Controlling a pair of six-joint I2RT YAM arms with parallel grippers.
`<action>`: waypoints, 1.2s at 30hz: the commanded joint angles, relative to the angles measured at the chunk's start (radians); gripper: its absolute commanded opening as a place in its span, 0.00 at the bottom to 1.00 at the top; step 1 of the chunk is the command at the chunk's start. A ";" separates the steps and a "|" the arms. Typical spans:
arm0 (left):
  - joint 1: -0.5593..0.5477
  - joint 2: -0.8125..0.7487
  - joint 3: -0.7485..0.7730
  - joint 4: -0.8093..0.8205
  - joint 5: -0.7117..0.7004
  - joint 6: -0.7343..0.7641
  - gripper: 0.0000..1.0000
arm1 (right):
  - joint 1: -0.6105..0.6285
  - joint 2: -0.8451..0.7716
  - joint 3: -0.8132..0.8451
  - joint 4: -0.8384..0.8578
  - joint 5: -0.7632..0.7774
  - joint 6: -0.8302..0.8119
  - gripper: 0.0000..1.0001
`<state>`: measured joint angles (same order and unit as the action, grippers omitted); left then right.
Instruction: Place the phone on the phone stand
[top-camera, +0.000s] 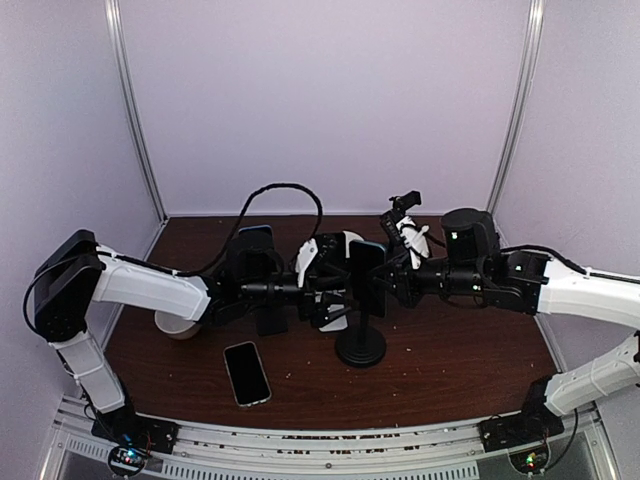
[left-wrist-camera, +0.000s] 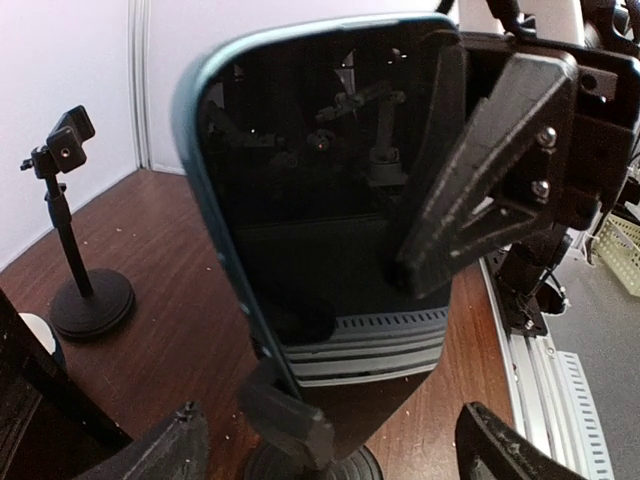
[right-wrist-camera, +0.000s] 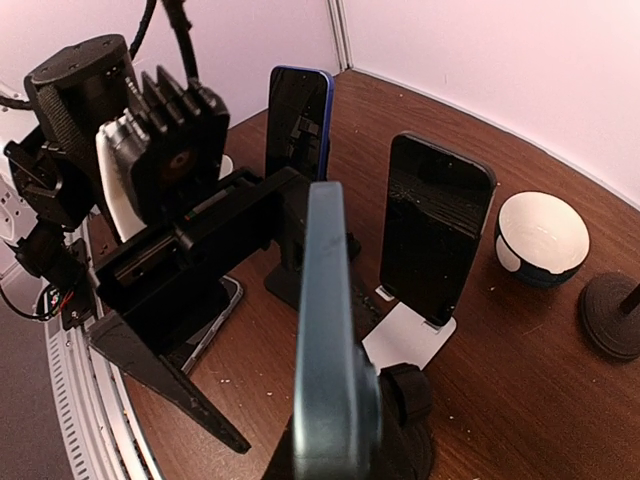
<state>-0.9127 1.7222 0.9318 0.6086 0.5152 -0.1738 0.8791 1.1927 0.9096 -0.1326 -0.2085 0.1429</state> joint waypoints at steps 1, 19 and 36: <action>0.018 0.028 0.078 0.019 0.034 0.023 0.89 | -0.010 -0.014 0.003 0.110 -0.038 -0.022 0.00; 0.035 0.138 0.167 0.075 0.258 -0.009 0.50 | -0.023 -0.006 -0.044 0.187 -0.096 -0.068 0.00; 0.033 0.175 0.204 0.195 0.377 -0.074 0.46 | -0.043 0.033 -0.074 0.241 -0.163 -0.093 0.00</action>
<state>-0.8429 1.8973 1.0817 0.7238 0.8055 -0.2302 0.8429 1.1934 0.8444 0.0227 -0.3374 0.0811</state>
